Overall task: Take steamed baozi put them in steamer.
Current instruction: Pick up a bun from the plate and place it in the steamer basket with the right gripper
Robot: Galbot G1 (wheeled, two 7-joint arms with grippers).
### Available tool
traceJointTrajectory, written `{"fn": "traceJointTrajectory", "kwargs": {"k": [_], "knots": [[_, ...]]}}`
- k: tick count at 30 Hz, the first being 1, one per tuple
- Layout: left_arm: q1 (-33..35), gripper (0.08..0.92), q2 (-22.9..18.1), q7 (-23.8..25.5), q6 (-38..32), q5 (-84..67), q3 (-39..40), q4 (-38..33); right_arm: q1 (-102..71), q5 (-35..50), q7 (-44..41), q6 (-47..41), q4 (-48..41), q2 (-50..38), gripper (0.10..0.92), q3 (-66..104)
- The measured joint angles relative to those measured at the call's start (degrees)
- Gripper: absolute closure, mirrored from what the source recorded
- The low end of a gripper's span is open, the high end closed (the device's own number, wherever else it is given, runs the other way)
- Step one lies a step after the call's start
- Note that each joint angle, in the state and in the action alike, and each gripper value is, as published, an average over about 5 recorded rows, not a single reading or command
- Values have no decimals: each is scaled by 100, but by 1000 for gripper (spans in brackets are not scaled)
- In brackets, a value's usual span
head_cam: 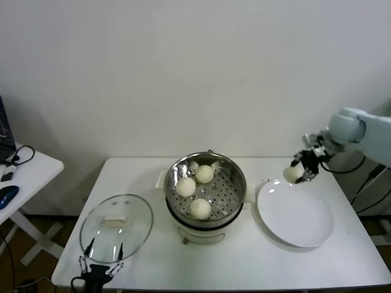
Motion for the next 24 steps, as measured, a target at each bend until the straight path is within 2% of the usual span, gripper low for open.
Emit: {"fn": "traceJointTrajectory", "kwargs": {"k": [6,13,24], "knots": [[6,177,5,1,3,-11,-1,-26,1027,917,61,-325,727,380,431,-482],[4,177,6,-38,0,-48,-18,-59,1315,1668,414,-852,1358,820,431,-432],[-31,177,4,-42,31,-78,-18,-104,686,2056,1041,-1574,1489,1547,428,-181]]}}
